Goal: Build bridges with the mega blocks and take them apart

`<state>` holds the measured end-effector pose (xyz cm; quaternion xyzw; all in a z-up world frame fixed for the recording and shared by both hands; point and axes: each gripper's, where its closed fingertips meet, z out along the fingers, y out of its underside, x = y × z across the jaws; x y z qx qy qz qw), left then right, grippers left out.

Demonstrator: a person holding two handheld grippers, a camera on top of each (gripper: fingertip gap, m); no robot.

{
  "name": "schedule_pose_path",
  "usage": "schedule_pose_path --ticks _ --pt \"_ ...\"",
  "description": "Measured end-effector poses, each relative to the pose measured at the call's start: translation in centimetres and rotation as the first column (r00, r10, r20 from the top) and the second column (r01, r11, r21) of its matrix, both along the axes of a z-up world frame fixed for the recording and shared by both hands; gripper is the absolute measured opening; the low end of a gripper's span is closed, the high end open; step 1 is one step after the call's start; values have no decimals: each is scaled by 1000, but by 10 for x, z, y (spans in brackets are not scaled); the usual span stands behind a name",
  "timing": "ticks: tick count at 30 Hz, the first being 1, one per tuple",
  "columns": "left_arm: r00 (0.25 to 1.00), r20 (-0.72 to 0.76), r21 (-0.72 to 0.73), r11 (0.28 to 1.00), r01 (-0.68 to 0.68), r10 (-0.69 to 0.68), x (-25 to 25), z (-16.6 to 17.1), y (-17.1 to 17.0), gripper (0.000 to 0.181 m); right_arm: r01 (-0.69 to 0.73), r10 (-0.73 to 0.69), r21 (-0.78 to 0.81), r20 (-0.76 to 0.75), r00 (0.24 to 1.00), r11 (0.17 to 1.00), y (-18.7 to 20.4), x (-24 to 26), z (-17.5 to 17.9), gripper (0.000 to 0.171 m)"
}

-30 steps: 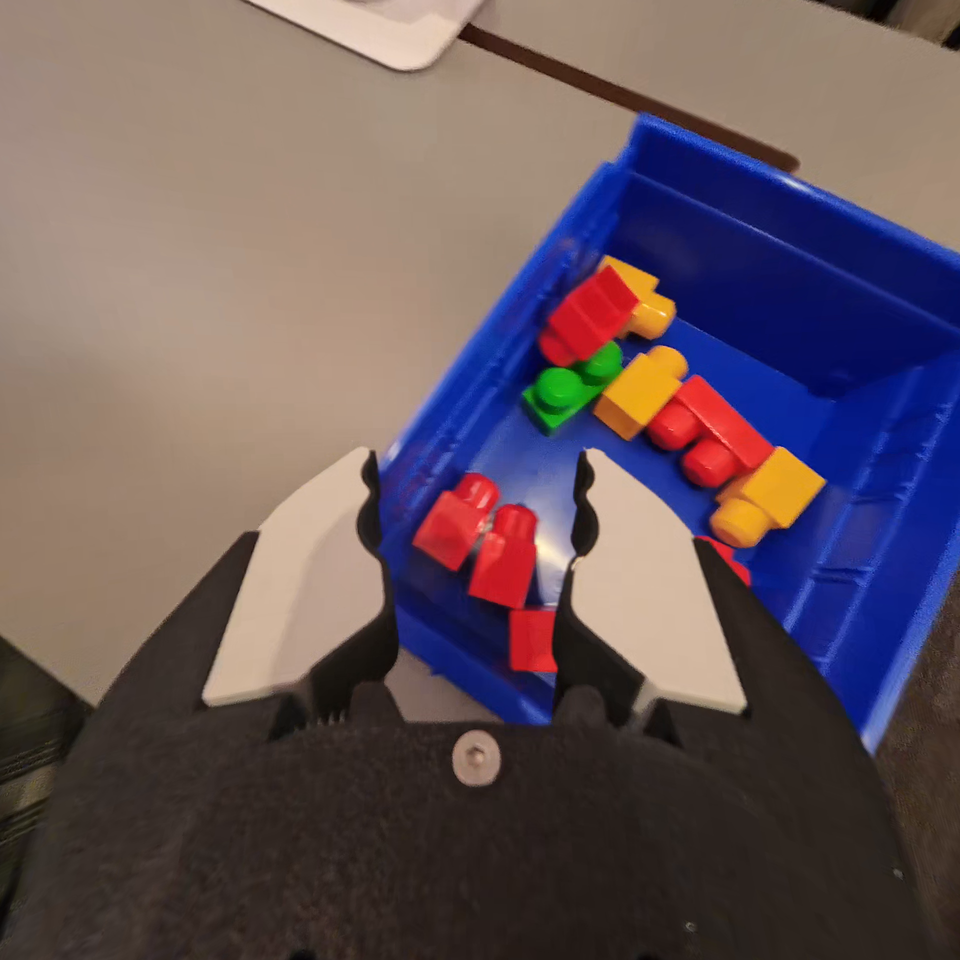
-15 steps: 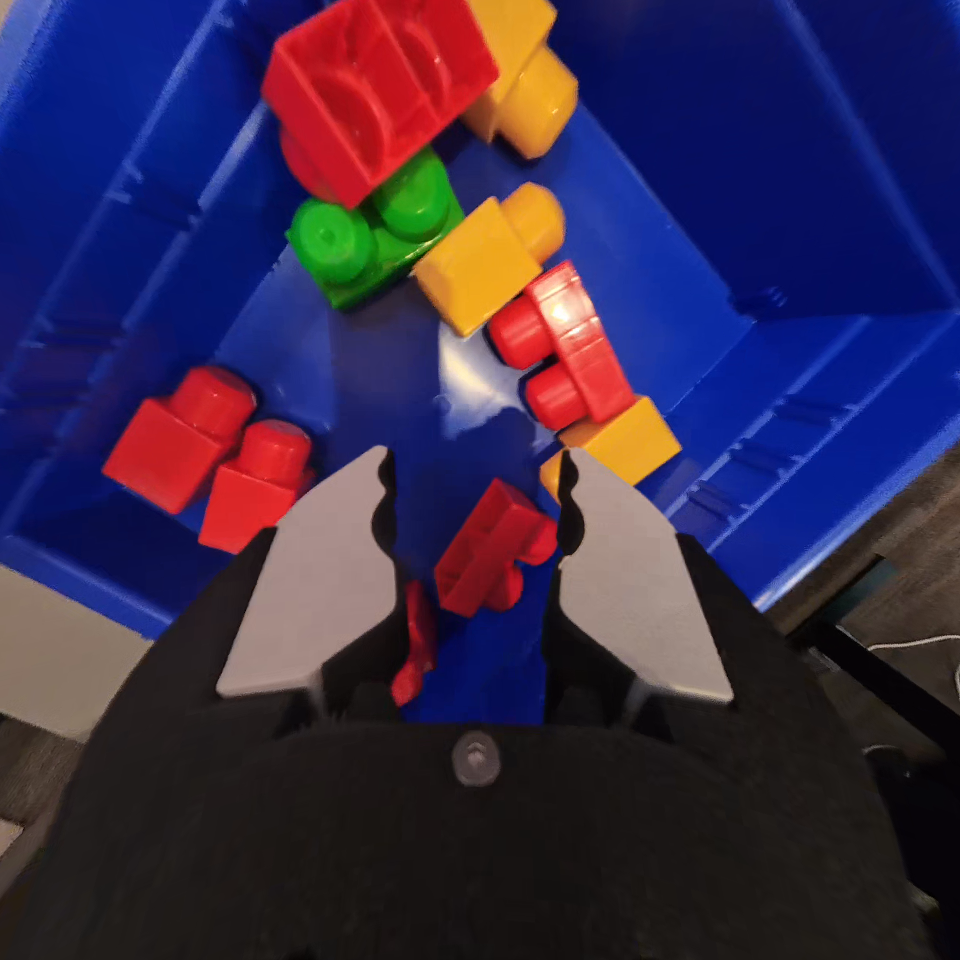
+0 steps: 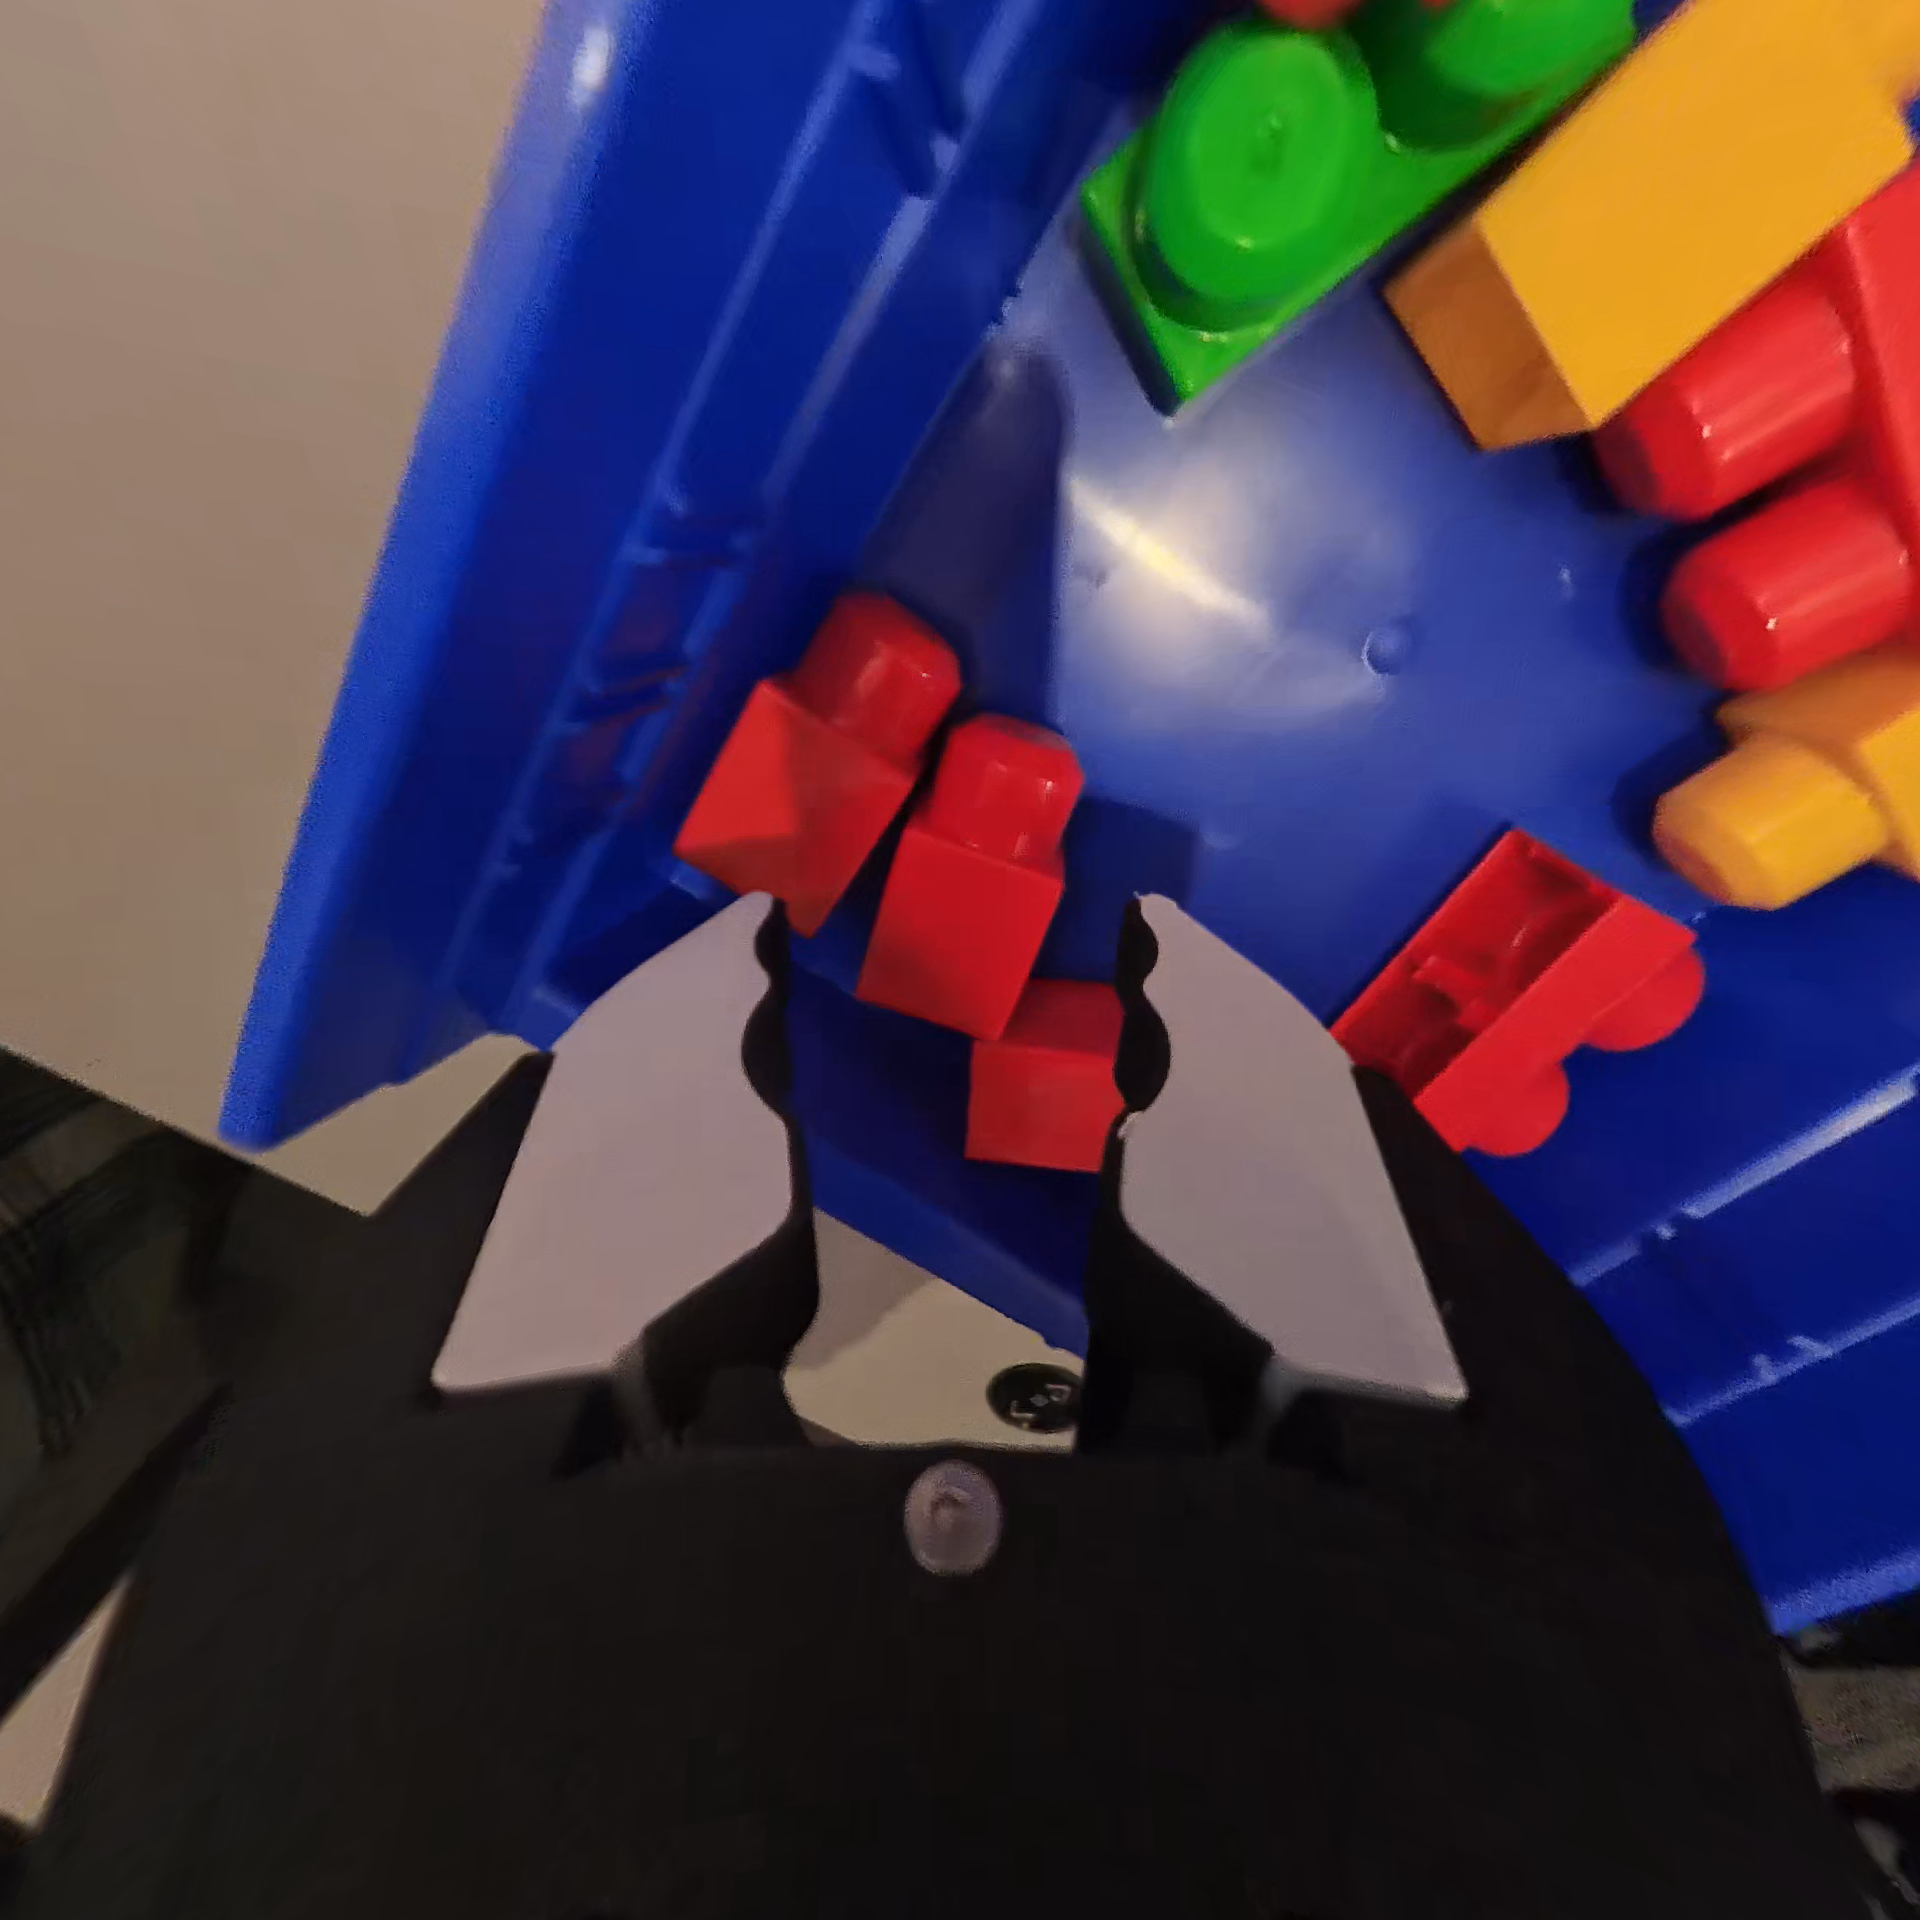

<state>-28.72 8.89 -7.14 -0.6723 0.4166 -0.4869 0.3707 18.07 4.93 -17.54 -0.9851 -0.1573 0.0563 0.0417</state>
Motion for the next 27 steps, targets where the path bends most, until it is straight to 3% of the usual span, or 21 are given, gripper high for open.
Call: schedule_pose_path --ticks 3,6,10,15,22,27 --pt "1000 4 -3 1000 -15 15 -6 0 1 67 83 -82 -13 31 996 997 -1 3 -7 49" --pt "999 15 -19 999 -28 29 -12 -1 1 67 140 -141 -20 -43 989 990 0 -2 -8 36" --pt "1000 19 -18 1000 -25 25 -15 1 -2 67 172 -177 -77 -71 982 982 -11 -1 -7 50" --pt "999 29 -2 1000 -27 27 -18 6 -6 67 216 -218 -28 -92 972 976 -6 6 -3 39" --pt "1000 13 2 1000 -16 16 -16 6 -11 67 198 -201 -61 -44 979 978 -8 4 -8 46" --pt "999 16 9 1000 -30 29 -18 9 -10 67 219 -224 -86 -56 973 972 -12 -2 -9 42"
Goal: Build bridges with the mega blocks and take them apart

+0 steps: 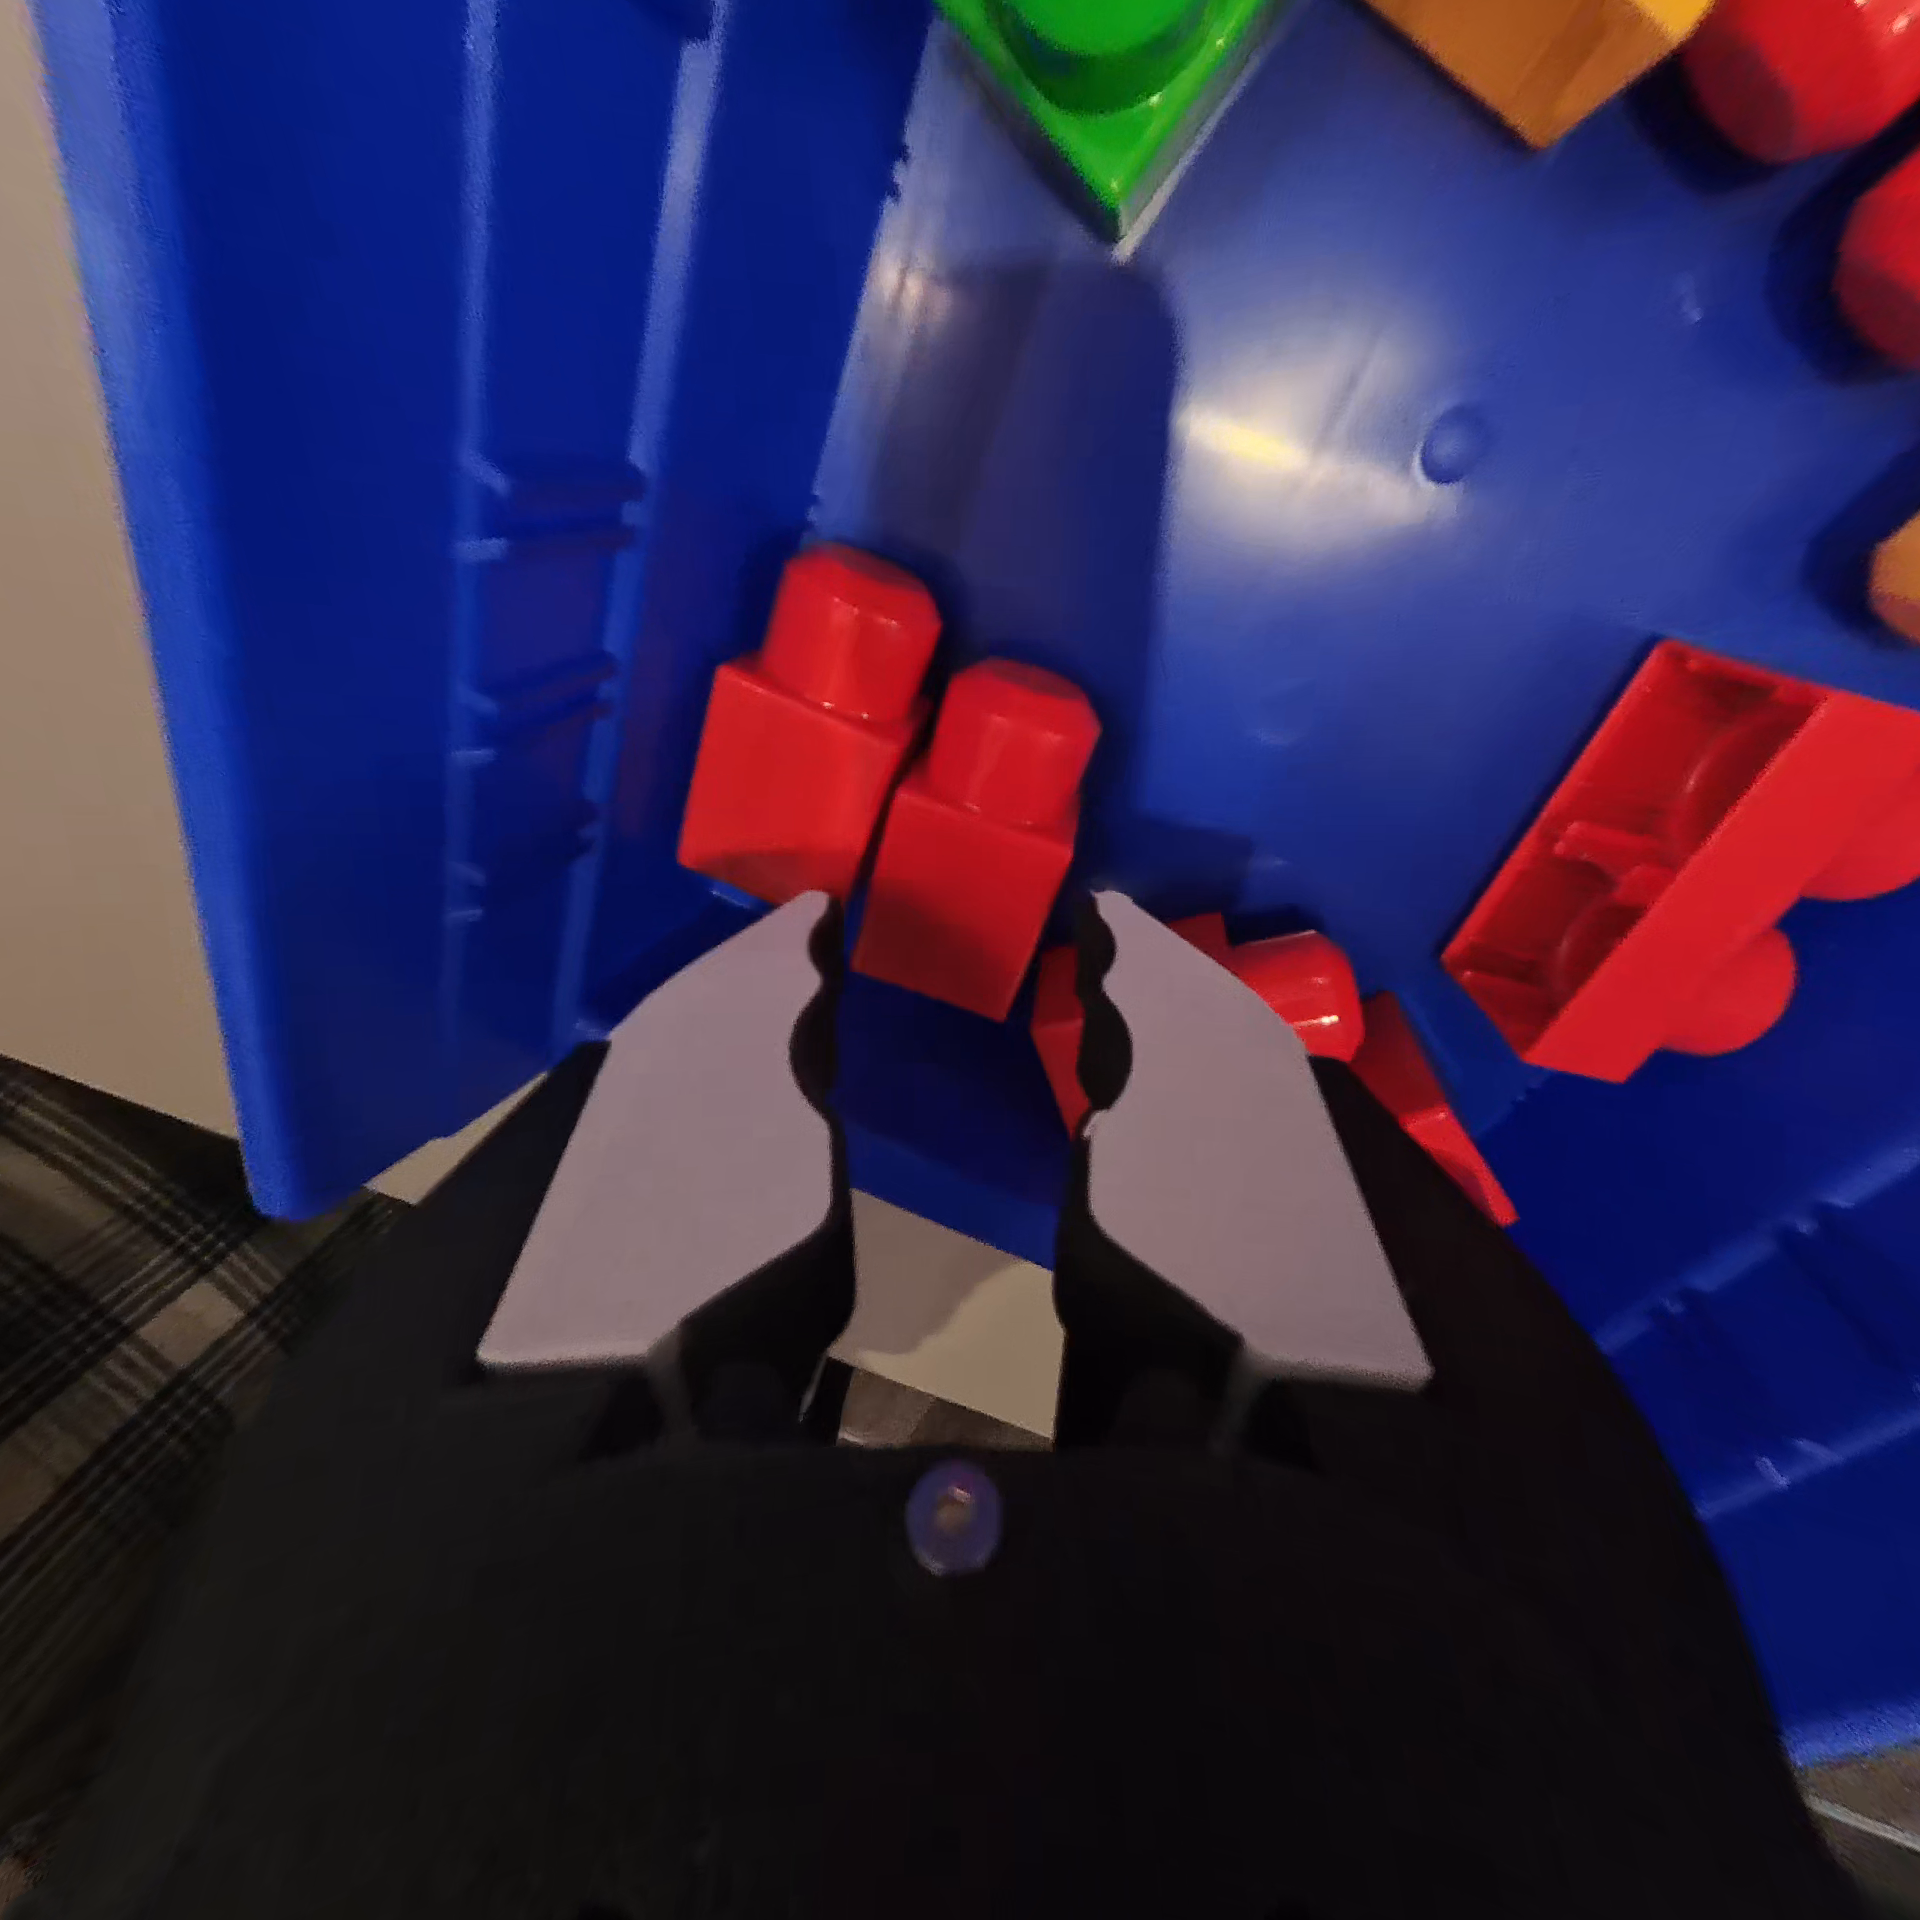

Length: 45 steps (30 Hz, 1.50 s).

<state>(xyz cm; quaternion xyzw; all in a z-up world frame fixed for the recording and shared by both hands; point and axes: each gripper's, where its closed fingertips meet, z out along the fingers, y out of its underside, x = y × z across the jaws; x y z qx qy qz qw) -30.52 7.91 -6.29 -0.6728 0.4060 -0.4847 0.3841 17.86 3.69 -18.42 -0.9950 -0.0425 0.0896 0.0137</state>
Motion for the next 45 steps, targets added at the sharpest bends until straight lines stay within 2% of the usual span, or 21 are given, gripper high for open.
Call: schedule_pose_path --ticks 3,7,17,20,25,28,31,35,38,42,45 --pt "1000 0 -6 1000 9 -9 3 -1 -1 67 24 -24 0 49 999 1000 -1 14 -2 36" --pt "1000 -15 -5 1000 21 -21 5 -4 -3 67 48 -48 -4 76 996 999 -2 25 -10 38" --pt "1000 -2 -11 1000 12 -12 5 -5 0 67 -112 110 46 48 993 993 8 20 -17 36" --pt "1000 21 -30 1000 4 -3 4 -5 6 67 -98 87 135 81 993 986 15 24 7 36" --pt "995 101 -60 998 -4 11 6 3 25 67 -118 79 338 126 989 934 28 10 98 36" --pt "988 154 -59 998 26 -16 17 13 38 67 -203 177 485 99 979 851 43 -38 153 36" --pt "977 203 -35 997 75 -66 39 26 47 68 -306 364 594 24 931 744 59 -118 174 36" --pt "955 264 -35 989 145 -131 71 40 50 68 -389 621 705 -93 778 593 75 -239 162 36" --pt "948 280 -33 985 170 -154 85 43 51 68 -382 728 767 -157 667 515 82 -307 150 36" --pt "940 303 -33 984 174 -156 85 45 52 65 -391 809 791 -210 548 470 84 -363 136 36" --pt "941 301 -28 984 174 -158 80 43 51 58 -396 839 801 -227 494 450 83 -387 128 36"
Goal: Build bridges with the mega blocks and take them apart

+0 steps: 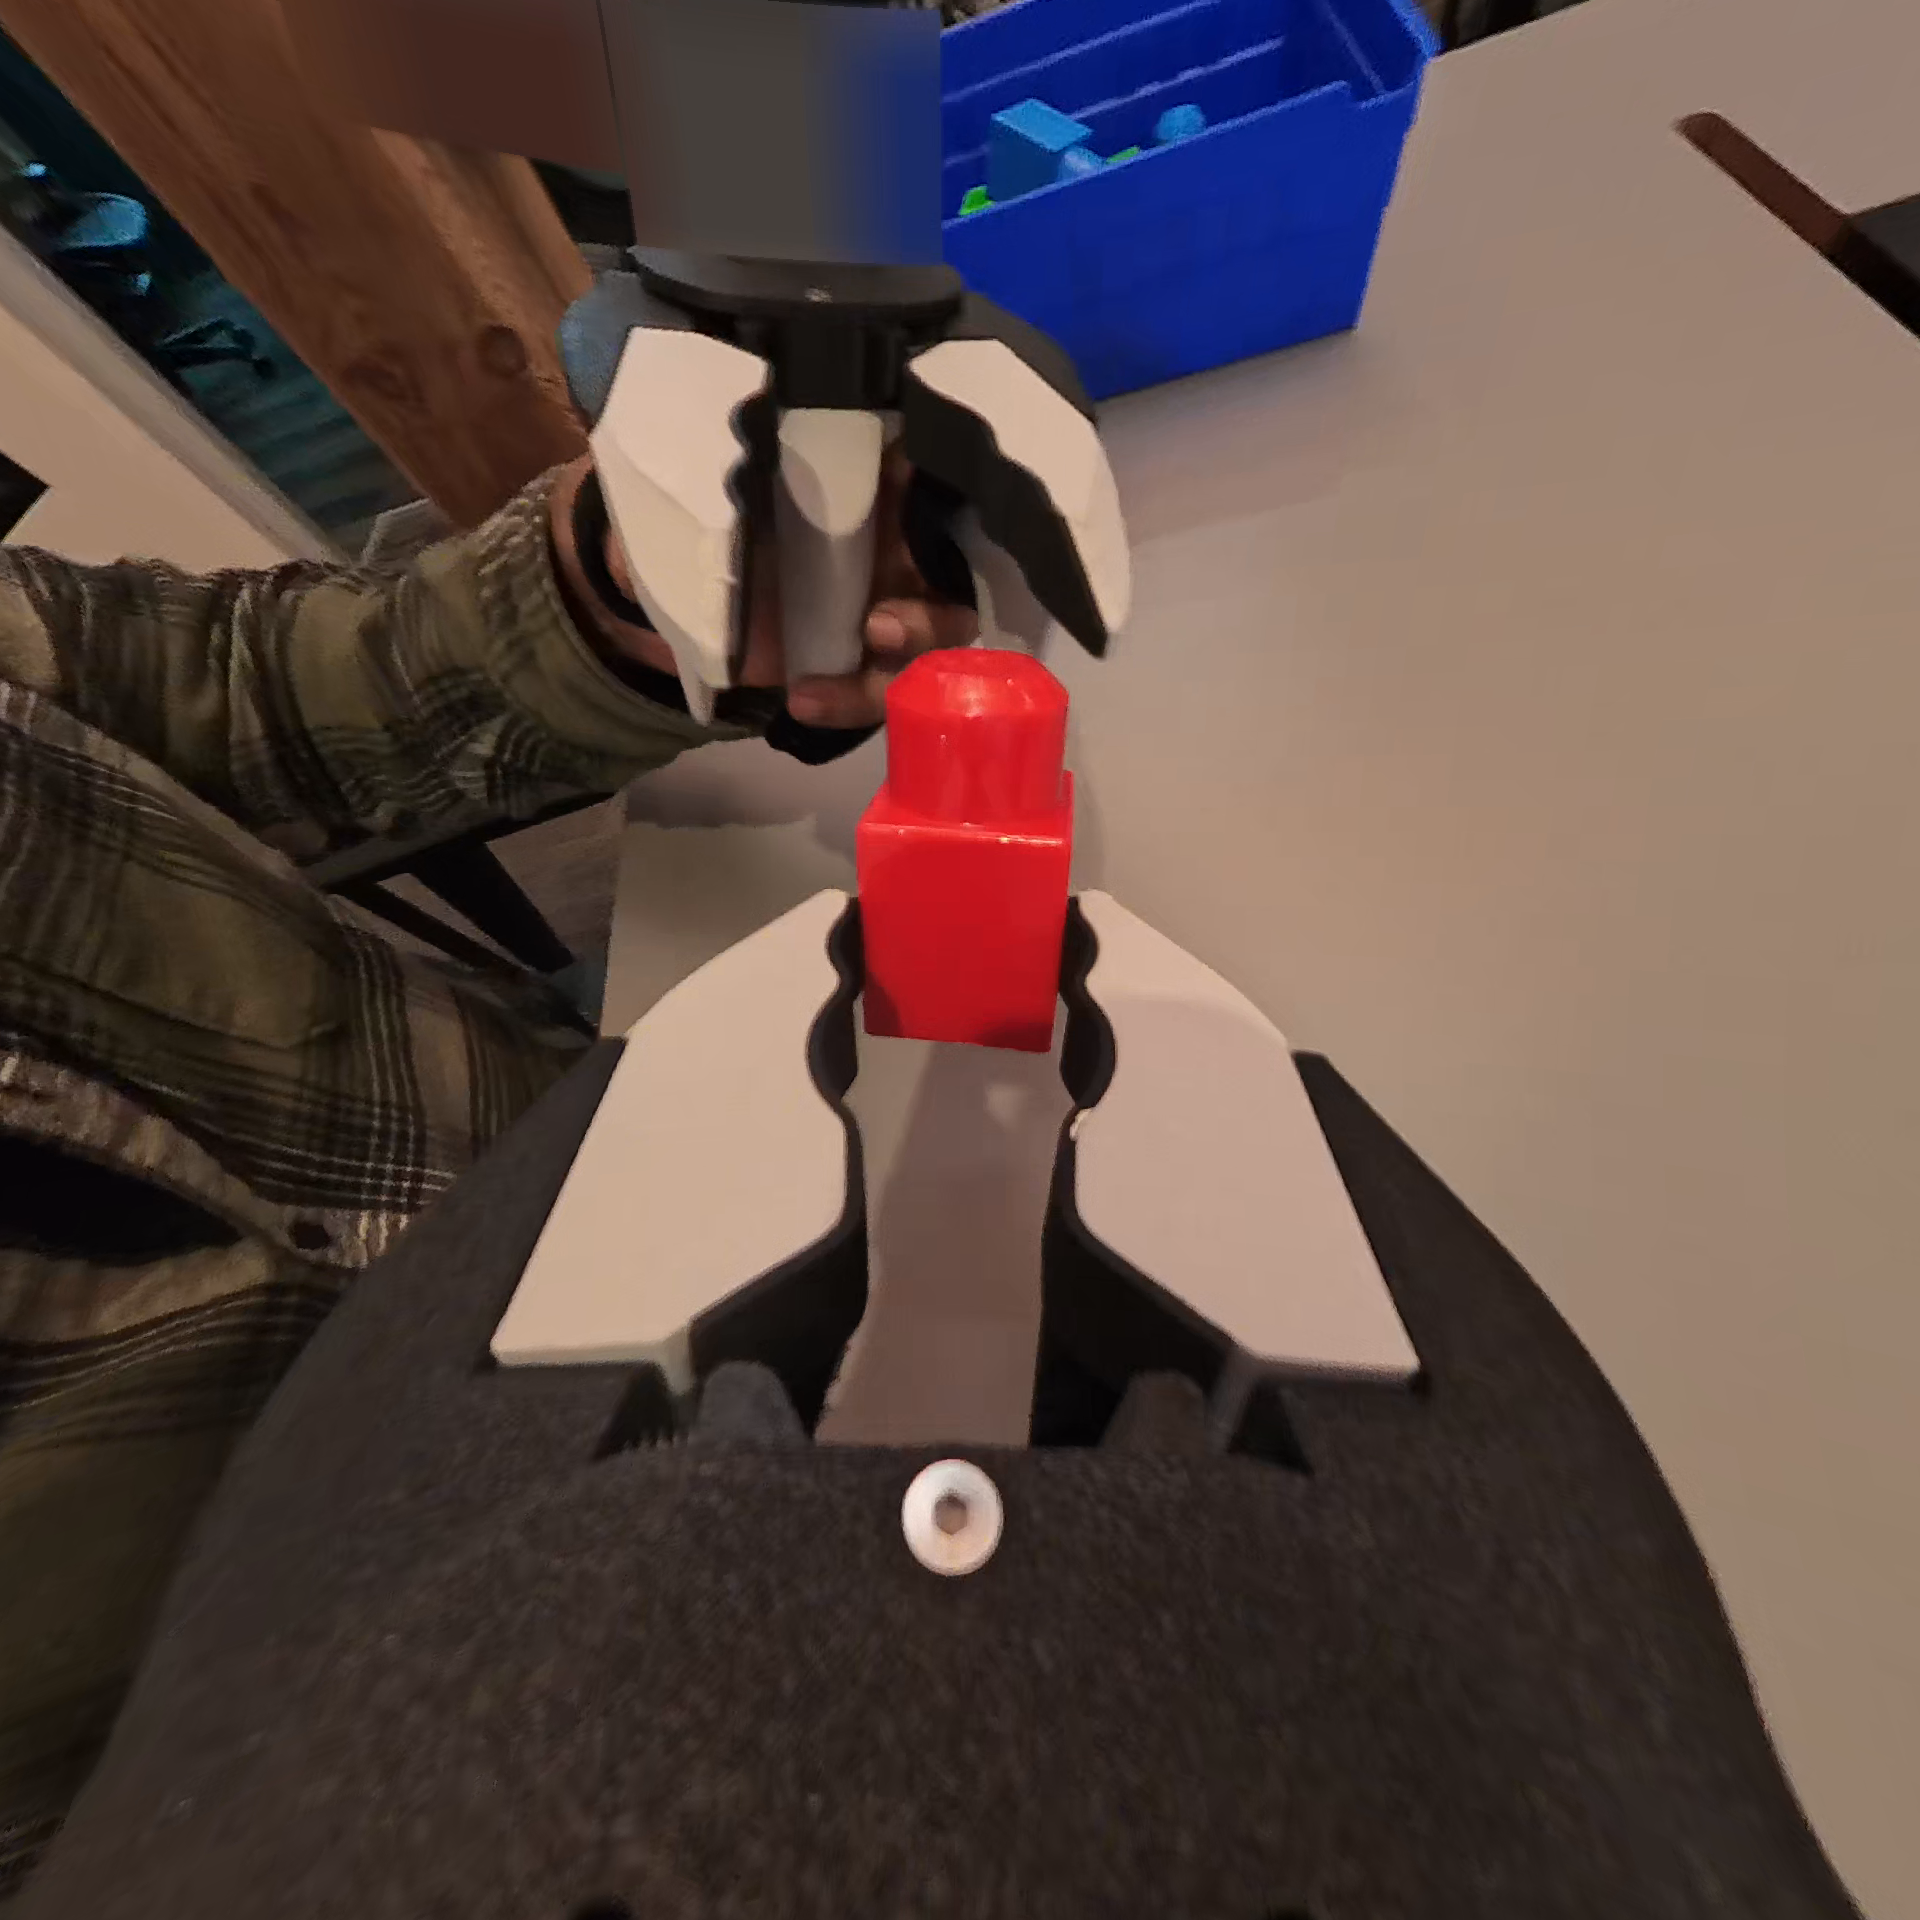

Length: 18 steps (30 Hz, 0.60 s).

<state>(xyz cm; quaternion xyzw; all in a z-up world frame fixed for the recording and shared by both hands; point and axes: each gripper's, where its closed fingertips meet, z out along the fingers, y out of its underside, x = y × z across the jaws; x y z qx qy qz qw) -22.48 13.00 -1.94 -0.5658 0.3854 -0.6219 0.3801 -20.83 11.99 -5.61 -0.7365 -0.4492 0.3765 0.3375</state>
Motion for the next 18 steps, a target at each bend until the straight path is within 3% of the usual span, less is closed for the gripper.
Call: schedule_pose_path --ticks 5,8,14,18 --pt "998 -46 23 999 33 -32 2 -8 -6 52 -57 59 27 -69 996 998 -6 -23 1 36" --pt "995 -61 40 996 84 -82 5 -10 -15 38 -76 79 48 -68 995 996 -11 -29 0 36" --pt "994 -99 129 990 57 -45 5 -5 -24 34 -77 80 24 -179 981 997 -19 -30 5 36" --pt "993 -95 143 988 -60 74 -17 7 -9 33 25 -26 -7 -257 966 1000 -13 -22 6 57"
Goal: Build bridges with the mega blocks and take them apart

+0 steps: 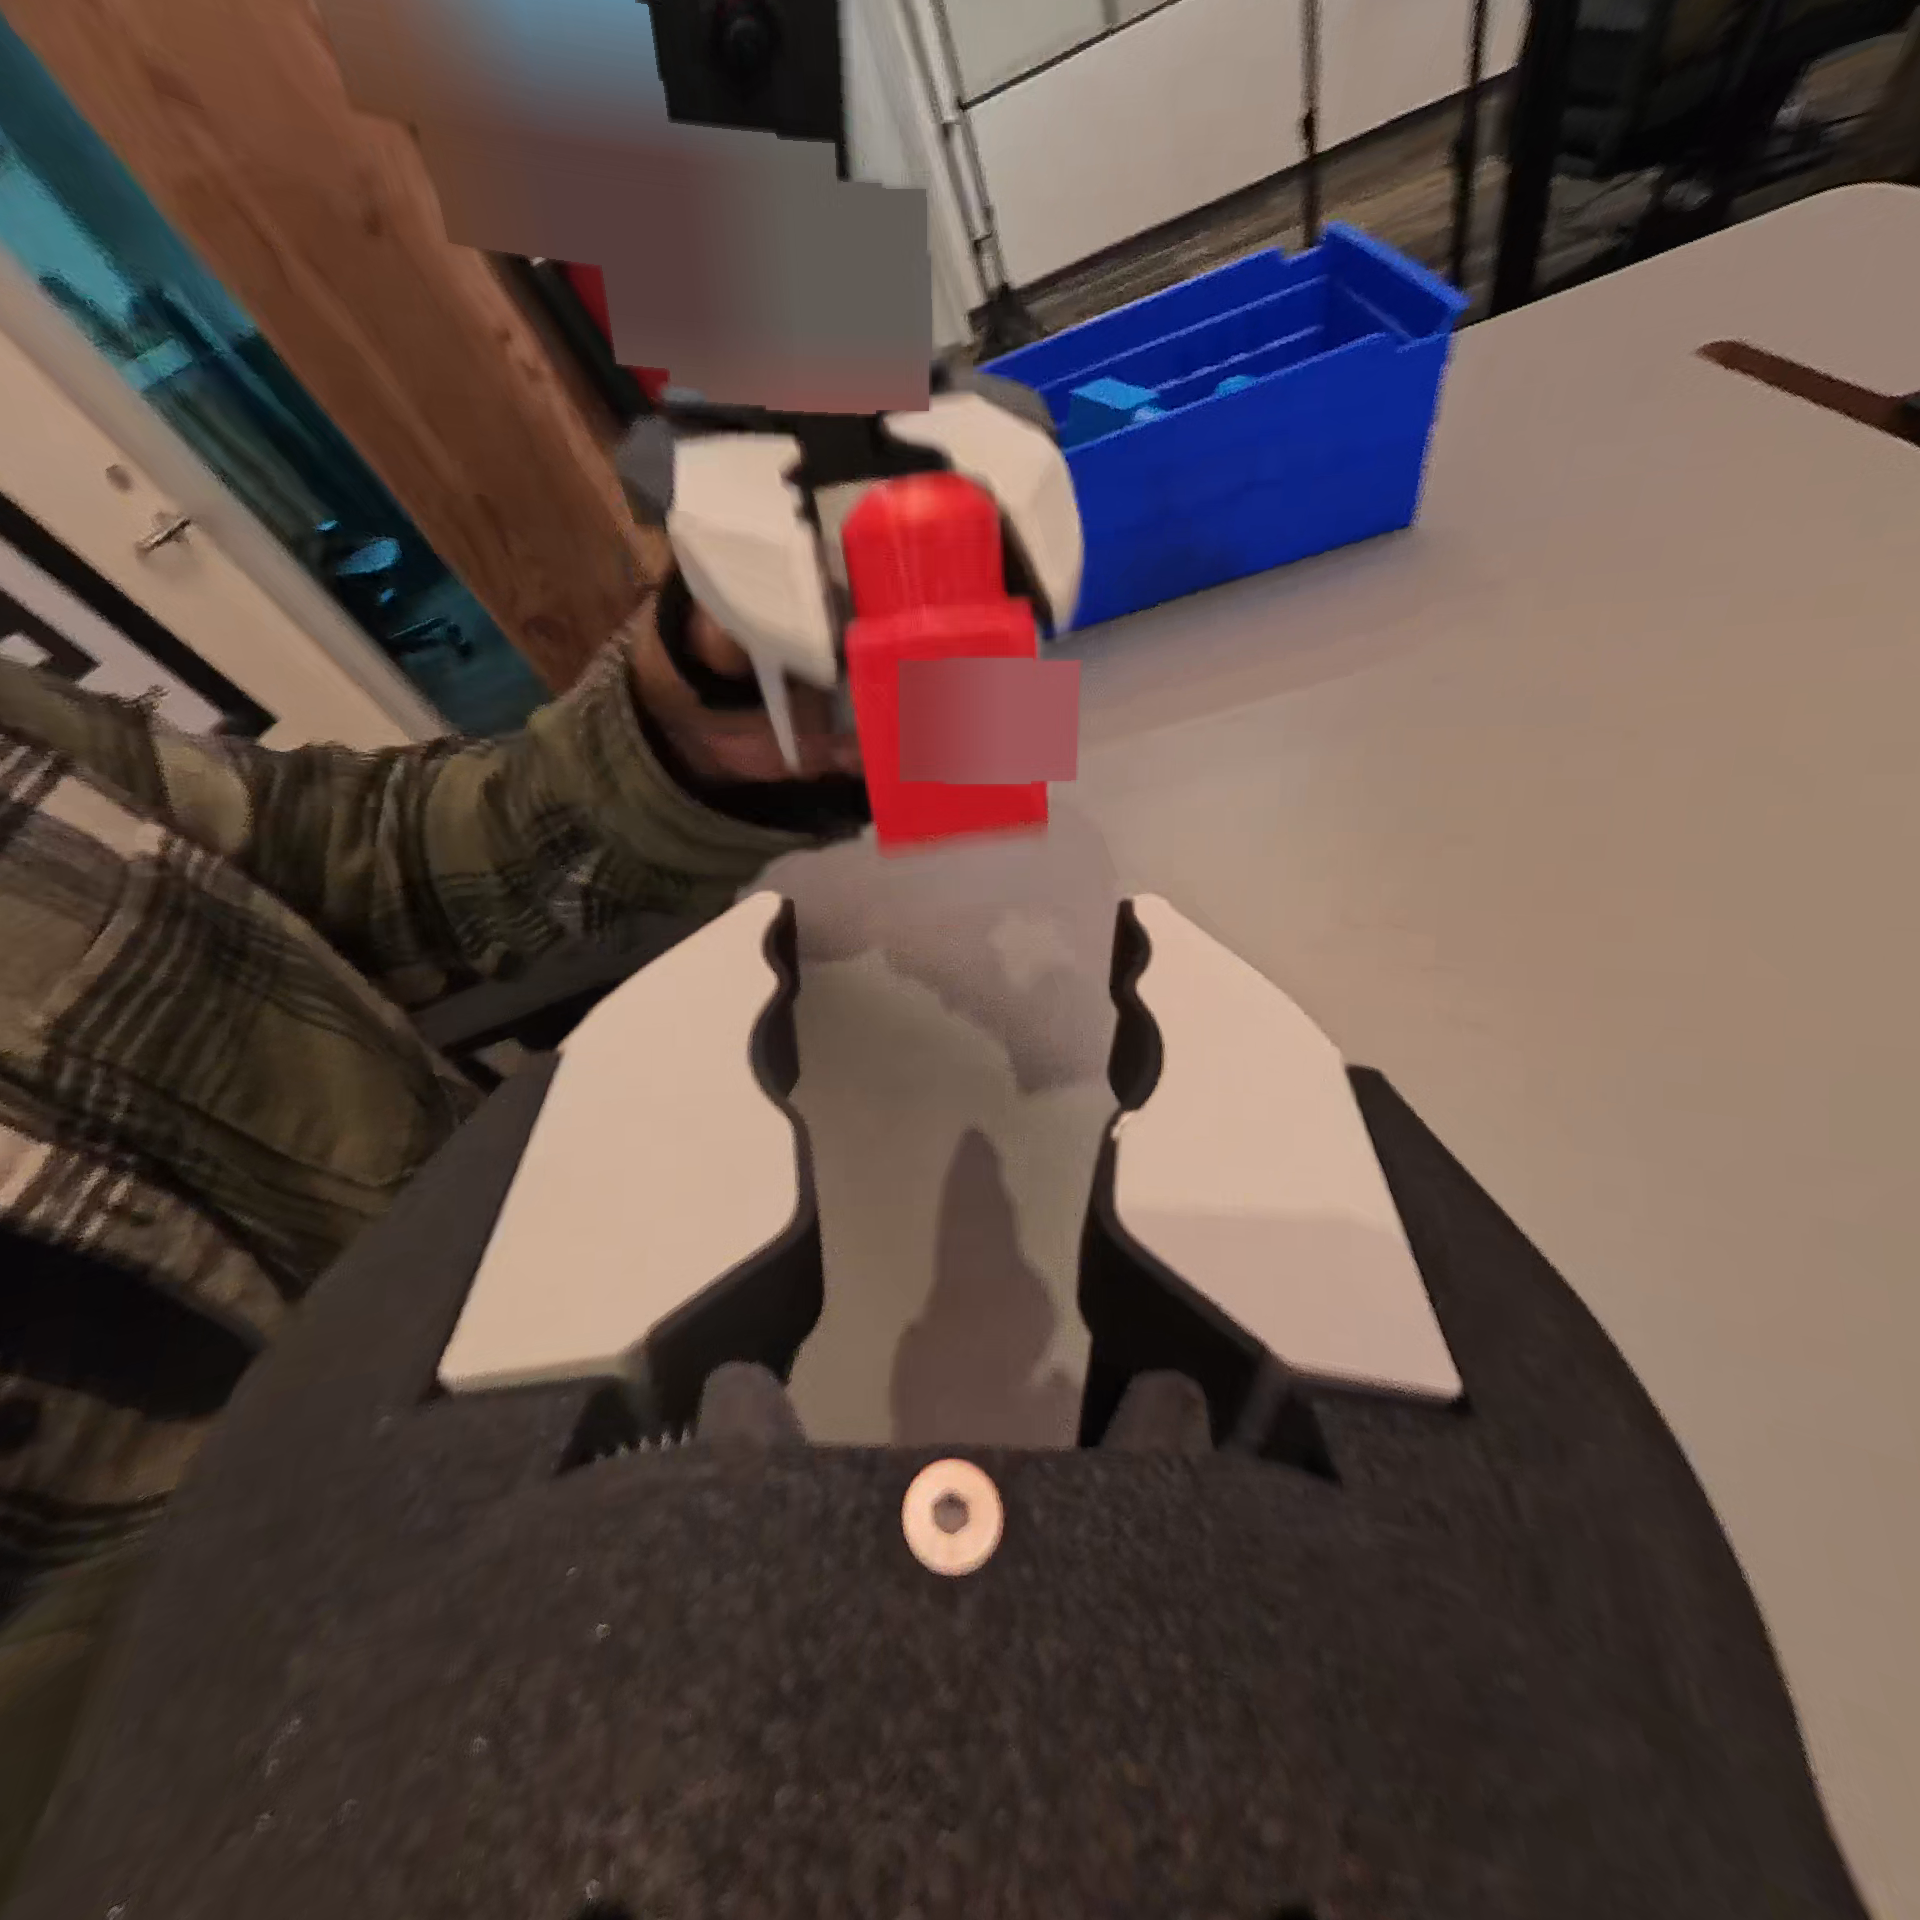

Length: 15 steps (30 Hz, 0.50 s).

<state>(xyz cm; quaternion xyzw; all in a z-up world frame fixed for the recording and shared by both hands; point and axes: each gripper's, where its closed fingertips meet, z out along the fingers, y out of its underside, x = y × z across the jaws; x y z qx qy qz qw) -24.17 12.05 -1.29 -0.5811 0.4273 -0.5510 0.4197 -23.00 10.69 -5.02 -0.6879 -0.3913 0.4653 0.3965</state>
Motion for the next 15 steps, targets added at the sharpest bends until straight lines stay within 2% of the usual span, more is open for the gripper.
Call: schedule_pose_path --ticks 2,4,7,9,12,15 --pt "990 -23 30 990 -136 136 -33 7 23 33 65 -65 3 26 998 998 2 10 -8 62" --pt "946 -70 86 947 -311 317 -82 13 54 33 152 -152 -3 72 986 988 6 21 -19 69" --pt "809 -154 158 822 -547 568 -174 20 102 33 253 -245 -19 186 952 967 10 38 -43 81" --pt "697 -213 188 728 -659 685 -235 18 130 33 288 -266 -39 280 922 957 10 45 -54 90" --pt "548 -303 182 612 -769 779 -314 1 162 34 329 -303 -31 316 899 944 12 52 -55 90" --pt "458 -372 131 534 -835 808 -369 -23 183 34 317 -292 -43 291 911 947 8 52 -49 88"
